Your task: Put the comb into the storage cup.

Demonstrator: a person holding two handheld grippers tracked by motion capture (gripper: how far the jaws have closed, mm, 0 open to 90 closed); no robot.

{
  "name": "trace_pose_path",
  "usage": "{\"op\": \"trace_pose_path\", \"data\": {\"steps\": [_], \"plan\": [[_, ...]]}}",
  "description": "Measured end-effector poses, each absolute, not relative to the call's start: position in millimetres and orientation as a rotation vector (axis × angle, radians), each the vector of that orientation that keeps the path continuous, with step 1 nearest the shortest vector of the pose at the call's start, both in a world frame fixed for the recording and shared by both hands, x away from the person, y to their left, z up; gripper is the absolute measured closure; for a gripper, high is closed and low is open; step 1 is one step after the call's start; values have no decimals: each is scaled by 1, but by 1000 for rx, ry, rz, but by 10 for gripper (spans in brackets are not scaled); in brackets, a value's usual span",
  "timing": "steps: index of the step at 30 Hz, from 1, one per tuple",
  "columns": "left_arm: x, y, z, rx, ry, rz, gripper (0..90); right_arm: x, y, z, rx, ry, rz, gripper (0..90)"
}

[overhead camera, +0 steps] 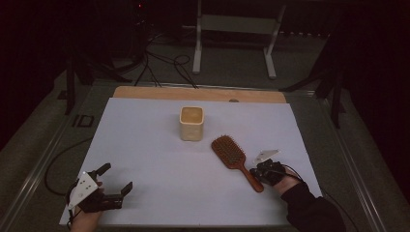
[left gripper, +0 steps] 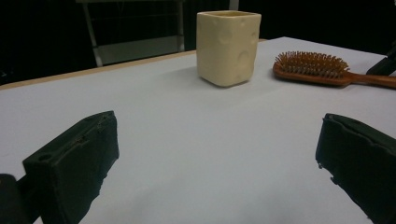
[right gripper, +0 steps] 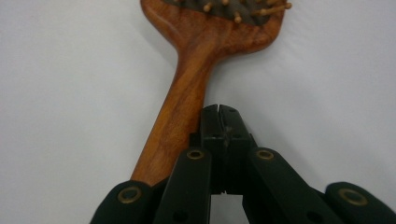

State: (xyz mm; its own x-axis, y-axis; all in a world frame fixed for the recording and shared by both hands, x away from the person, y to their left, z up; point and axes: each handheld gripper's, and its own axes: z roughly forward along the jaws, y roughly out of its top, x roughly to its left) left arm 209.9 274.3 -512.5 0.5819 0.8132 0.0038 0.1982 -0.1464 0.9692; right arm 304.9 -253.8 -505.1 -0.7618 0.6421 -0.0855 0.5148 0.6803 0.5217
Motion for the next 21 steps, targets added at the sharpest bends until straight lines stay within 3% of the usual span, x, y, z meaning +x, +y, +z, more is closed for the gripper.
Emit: {"op": "trace_pose_path", "data": {"steps": [21], "plan": [[210, 274, -513, 1671, 854, 669, 2, 305, -262, -494, 956, 2587, 731, 900]]}}
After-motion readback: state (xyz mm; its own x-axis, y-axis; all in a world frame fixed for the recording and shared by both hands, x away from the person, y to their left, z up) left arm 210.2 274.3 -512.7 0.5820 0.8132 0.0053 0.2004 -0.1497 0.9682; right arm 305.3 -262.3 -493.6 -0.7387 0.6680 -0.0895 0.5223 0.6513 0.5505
